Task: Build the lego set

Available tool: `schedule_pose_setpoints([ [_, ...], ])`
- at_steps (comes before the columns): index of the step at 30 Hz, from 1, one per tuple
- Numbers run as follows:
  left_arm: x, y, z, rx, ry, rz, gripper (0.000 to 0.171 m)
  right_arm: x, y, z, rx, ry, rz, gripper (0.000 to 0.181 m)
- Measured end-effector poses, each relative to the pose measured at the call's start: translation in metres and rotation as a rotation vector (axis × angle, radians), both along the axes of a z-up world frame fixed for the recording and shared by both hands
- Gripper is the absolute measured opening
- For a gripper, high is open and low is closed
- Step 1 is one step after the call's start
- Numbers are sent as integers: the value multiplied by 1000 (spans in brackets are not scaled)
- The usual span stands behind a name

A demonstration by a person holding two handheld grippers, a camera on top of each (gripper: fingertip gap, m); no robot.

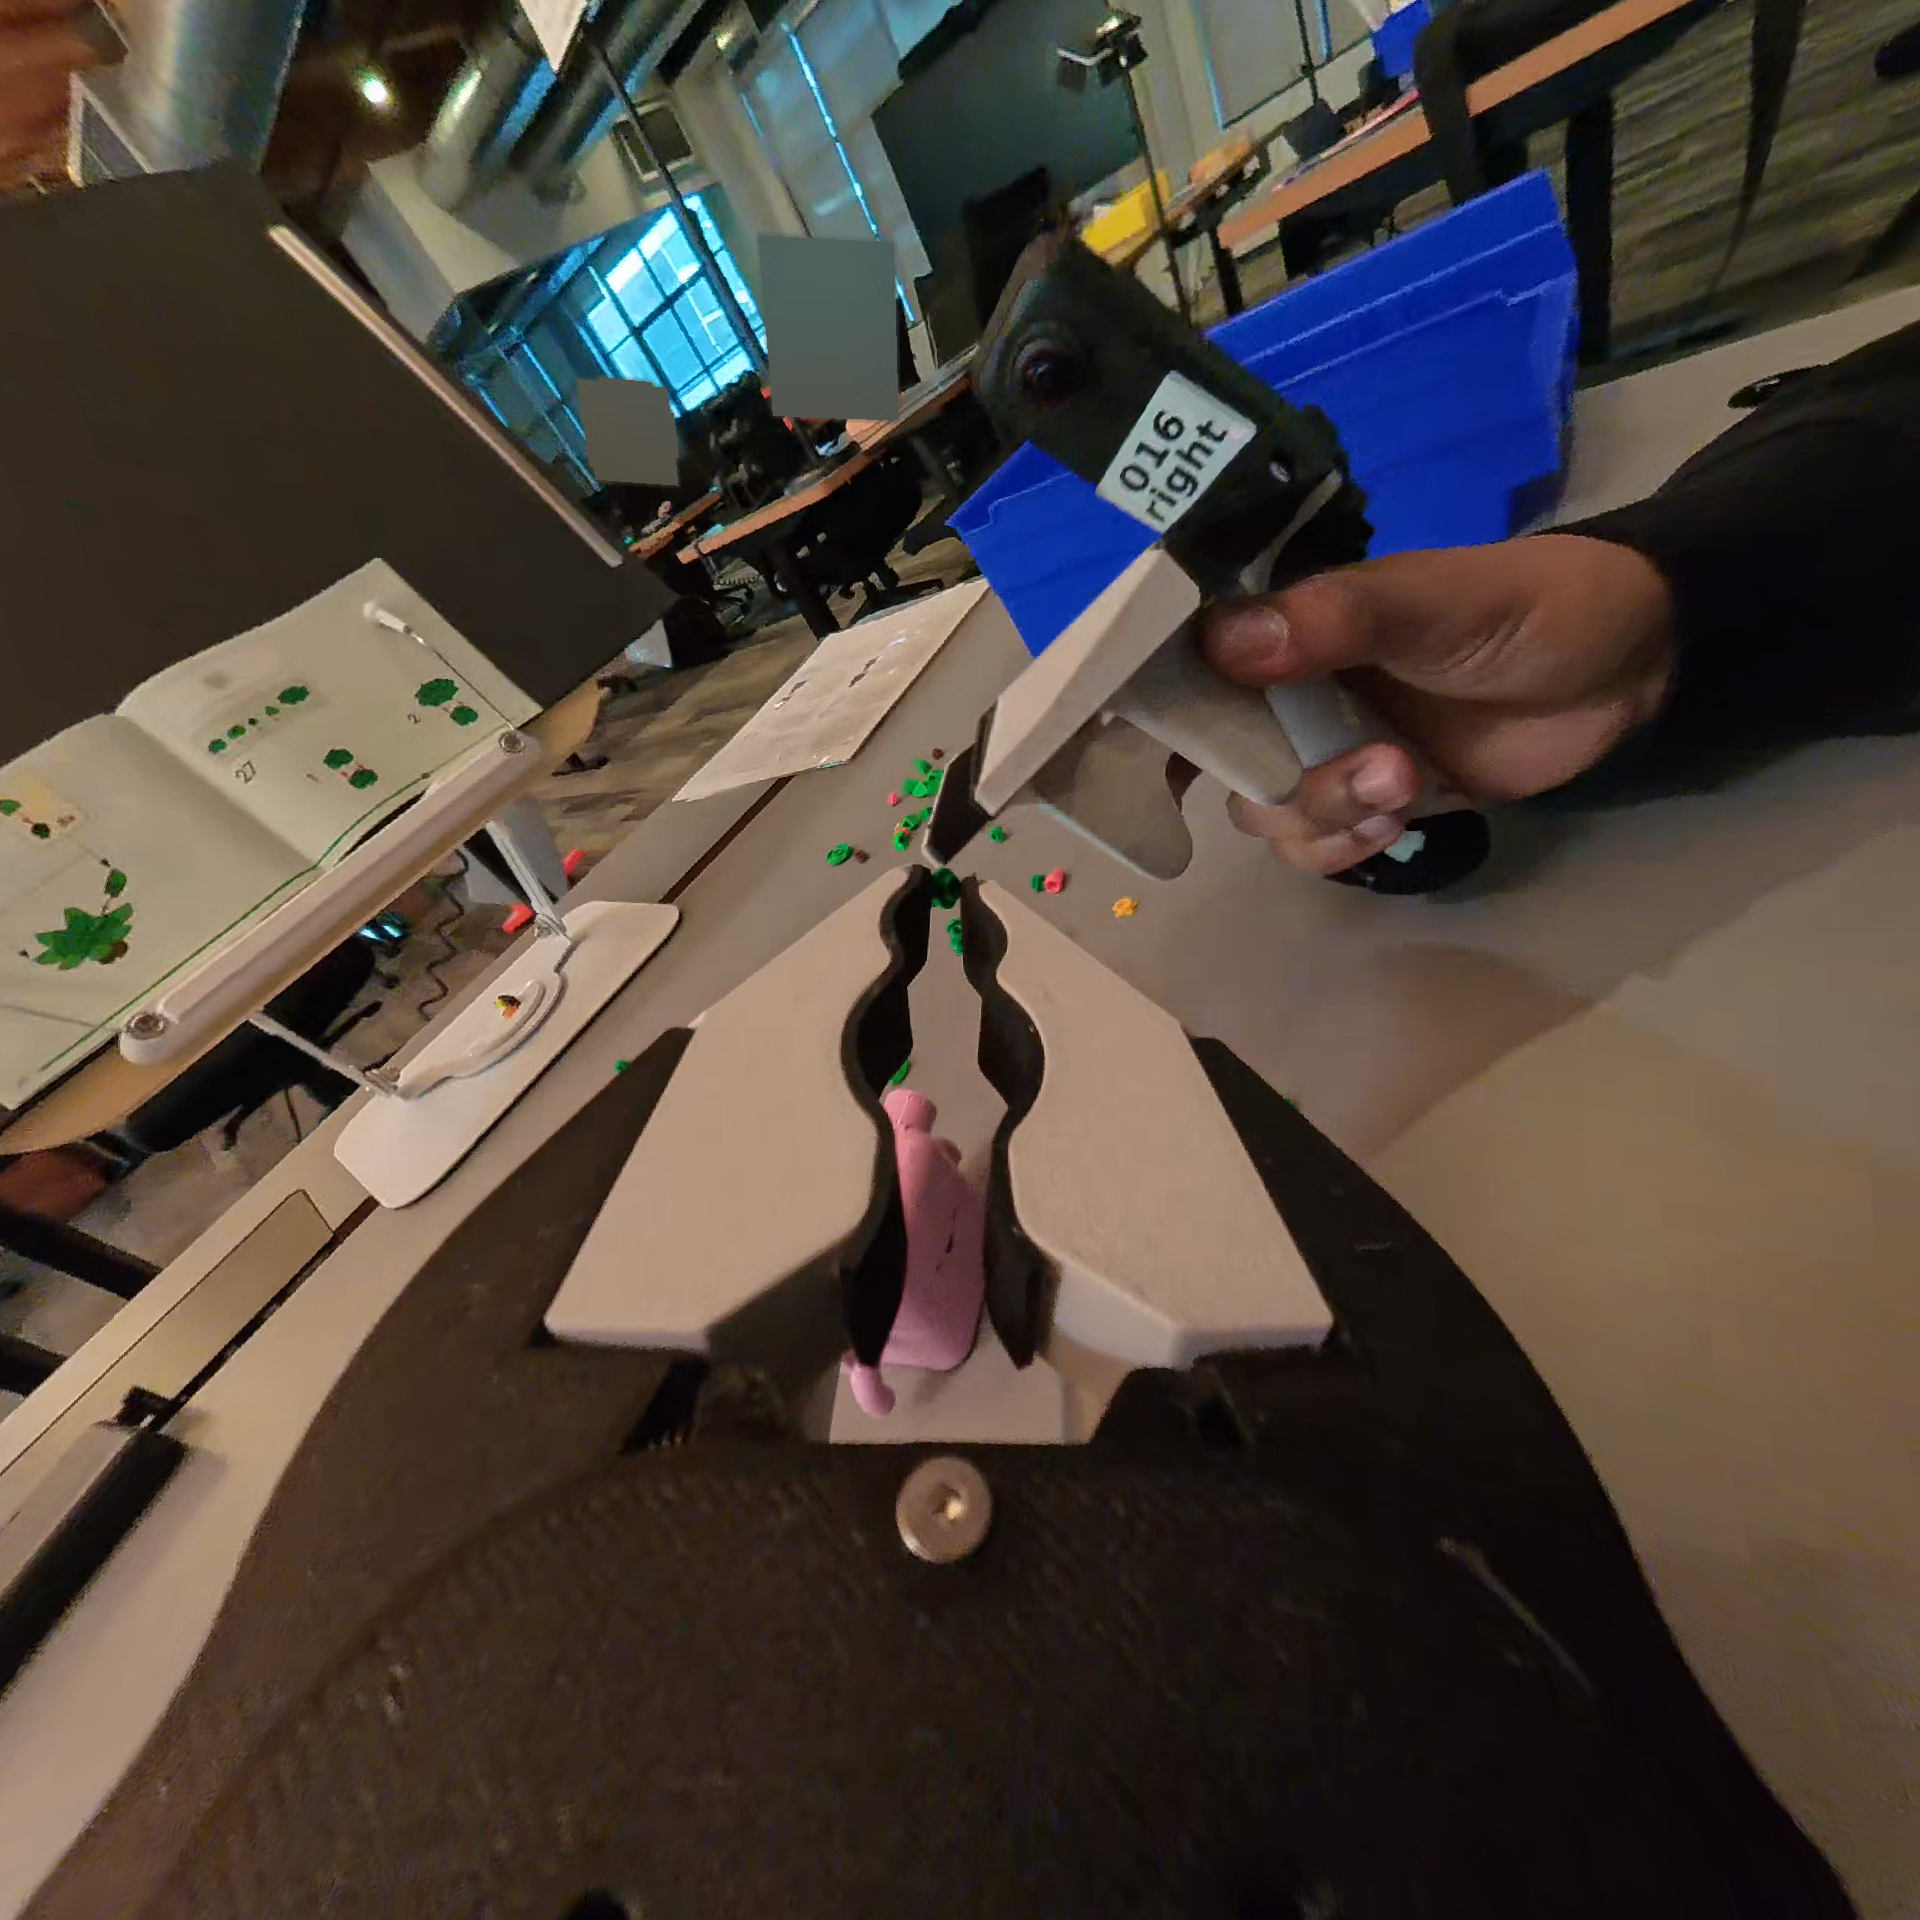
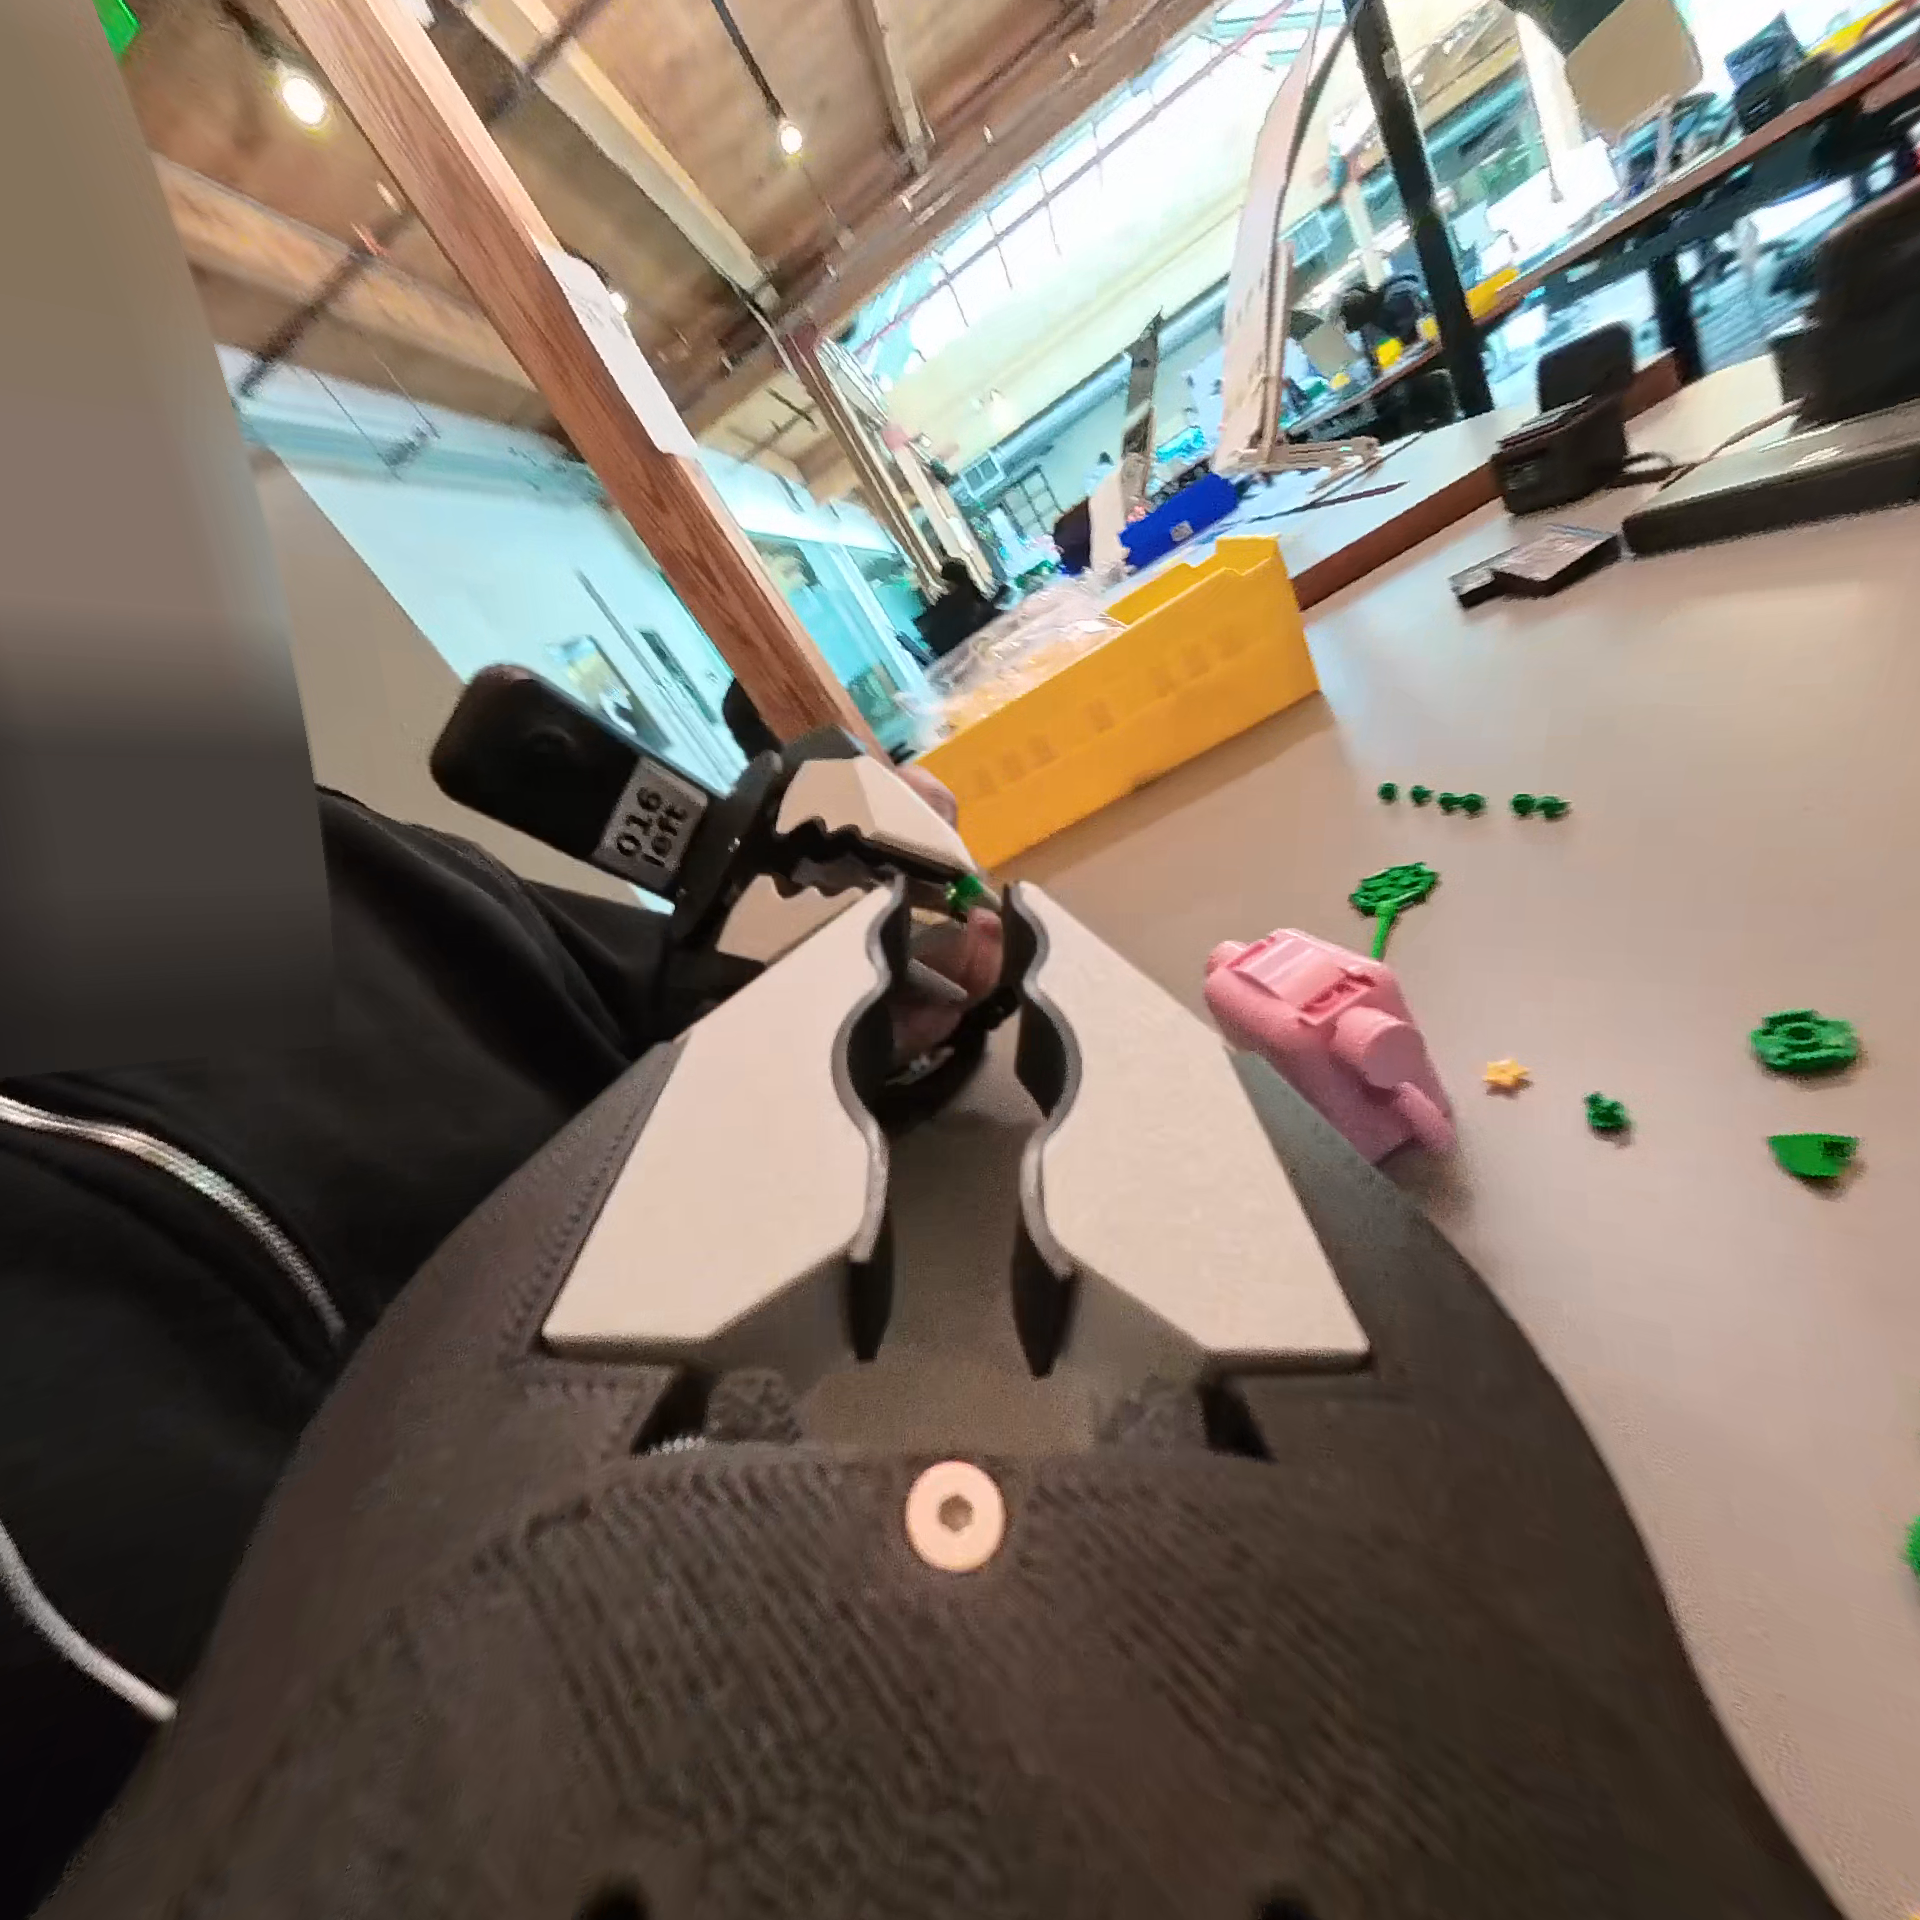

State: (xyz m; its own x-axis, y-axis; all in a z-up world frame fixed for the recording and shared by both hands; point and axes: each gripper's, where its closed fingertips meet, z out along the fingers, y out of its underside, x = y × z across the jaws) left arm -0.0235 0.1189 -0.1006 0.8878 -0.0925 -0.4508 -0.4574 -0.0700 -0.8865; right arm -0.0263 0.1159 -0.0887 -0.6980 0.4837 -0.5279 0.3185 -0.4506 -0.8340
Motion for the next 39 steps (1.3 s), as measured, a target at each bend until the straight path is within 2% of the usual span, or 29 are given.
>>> schedule_pose_setpoints([
  [7, 3, 2, -2, 11, 83, 26, 1, 1, -9, 0, -175, -81, 116, 13],
  [13, 9, 3, -2, 30, 151, 43, 1, 5, -10, -2, -231, -111, 163, 4],
  [21, 10, 3, -3, 24, 113, 29, 2, 5, -9, -4, -225, -130, 178, 3],
  [23, 11, 2, -1, 27, 65, 2, 11, 5, -10, -4, -215, -128, 177, 3],
  [27, 8, -2, 6, 37, -98, -64, 22, 2, -3, -4, -197, -114, 160, 3],
  [30, 4, -3, 3, -21, -335, -159, 22, 4, 2, -4, -112, -66, 145, 3],
  [32, 5, -2, -3, -97, -567, -257, 19, 6, 2, -9, 30, -20, 111, 3],
  [36, 13, -4, -13, -284, -1060, -498, 24, 3, 0, -29, 452, 75, -30, 4],
  [37, 15, -5, -16, -324, -1131, -532, 24, 3, 0, -32, 547, 103, -63, 4],
  [39, 18, -4, -23, -371, -1172, -535, 26, 2, -1, -37, 709, 152, -113, 3],
])
